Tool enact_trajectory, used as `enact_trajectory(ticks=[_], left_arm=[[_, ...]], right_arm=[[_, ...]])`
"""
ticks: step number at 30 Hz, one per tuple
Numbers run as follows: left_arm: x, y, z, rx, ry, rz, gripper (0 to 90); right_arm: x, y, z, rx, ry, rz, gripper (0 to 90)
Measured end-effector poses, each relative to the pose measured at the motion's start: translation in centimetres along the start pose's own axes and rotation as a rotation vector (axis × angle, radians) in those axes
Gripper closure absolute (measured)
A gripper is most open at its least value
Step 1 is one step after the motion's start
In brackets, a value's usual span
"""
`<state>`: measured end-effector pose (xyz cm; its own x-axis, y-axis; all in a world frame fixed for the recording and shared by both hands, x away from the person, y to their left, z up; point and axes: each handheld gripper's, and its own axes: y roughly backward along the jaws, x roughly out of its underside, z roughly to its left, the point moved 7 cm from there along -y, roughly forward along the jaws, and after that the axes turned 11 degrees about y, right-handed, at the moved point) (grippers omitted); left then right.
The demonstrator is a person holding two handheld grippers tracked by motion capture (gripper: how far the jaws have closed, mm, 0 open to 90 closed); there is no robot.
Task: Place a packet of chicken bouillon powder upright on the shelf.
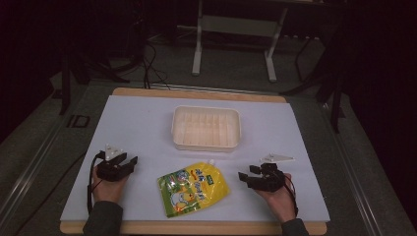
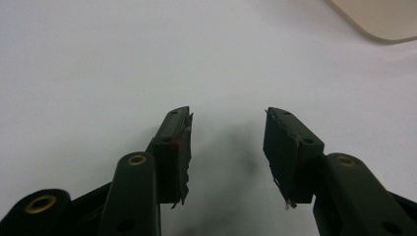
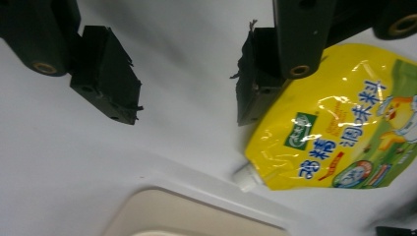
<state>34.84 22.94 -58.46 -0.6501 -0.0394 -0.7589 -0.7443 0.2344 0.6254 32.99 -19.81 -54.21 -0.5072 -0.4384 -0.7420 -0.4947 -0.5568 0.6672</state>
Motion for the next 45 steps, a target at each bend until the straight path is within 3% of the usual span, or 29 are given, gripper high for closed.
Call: enact_trajectory(ticks=[19, 29, 42, 45], left_arm=[[0.0, 0.0, 0.0, -0.003, 0.003, -0.004, 51.8], [0.0, 0.0, 0.0, -0.004, 0.002, -0.004, 51.7], [0.0, 0.0, 0.0, -0.003, 0.004, -0.005, 51.4], [0.0, 0.0, 0.0, -0.005, 0.001, -0.005, 51.3]], right_arm=[[-0.9, -2.6, 4.3, -0.130, 0.045, 0.039, 35.6], [-0.4, -4.3, 5.5, -0.170, 0.049, 0.082, 35.0], [0.2, -5.5, 6.1, -0.172, 0.065, 0.129, 35.1], [0.2, -5.6, 6.5, -0.203, 0.072, 0.136, 37.2]])
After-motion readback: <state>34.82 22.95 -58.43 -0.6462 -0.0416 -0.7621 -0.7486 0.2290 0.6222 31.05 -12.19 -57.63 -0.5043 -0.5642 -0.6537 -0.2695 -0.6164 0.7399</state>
